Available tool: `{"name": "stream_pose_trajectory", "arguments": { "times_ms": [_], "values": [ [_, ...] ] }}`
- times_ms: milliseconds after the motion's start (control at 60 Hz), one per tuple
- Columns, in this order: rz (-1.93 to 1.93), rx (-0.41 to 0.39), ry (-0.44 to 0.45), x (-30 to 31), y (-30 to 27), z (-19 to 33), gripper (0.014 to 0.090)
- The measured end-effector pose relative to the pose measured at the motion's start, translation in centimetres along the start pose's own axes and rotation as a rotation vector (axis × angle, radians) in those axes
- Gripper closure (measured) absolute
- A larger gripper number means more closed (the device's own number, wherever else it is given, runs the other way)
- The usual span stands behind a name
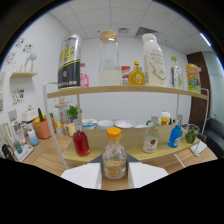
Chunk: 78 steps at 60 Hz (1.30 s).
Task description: Make me a cup of Mount Fuji.
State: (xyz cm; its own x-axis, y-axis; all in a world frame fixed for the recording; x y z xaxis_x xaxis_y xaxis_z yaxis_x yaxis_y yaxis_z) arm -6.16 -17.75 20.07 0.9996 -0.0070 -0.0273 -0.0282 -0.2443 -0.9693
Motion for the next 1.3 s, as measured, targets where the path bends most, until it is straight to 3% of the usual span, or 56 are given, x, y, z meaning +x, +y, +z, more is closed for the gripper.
{"name": "stream_pose_trajectory", "arguments": {
  "times_ms": [250,433,917,1300],
  "values": [
    [0.095,-0.092,-0.004,0.4,7.0,-3.4,0.0698],
    [0.517,-0.145,-0.059,0.1,9.0,-3.1,0.0700],
    [1.733,-0.076,-0.282,0.7,6.9,-1.0,0.0702],
    [1.866,-0.063,-0.338,0.8,5.9,-1.4,0.0702]
  ]
}}
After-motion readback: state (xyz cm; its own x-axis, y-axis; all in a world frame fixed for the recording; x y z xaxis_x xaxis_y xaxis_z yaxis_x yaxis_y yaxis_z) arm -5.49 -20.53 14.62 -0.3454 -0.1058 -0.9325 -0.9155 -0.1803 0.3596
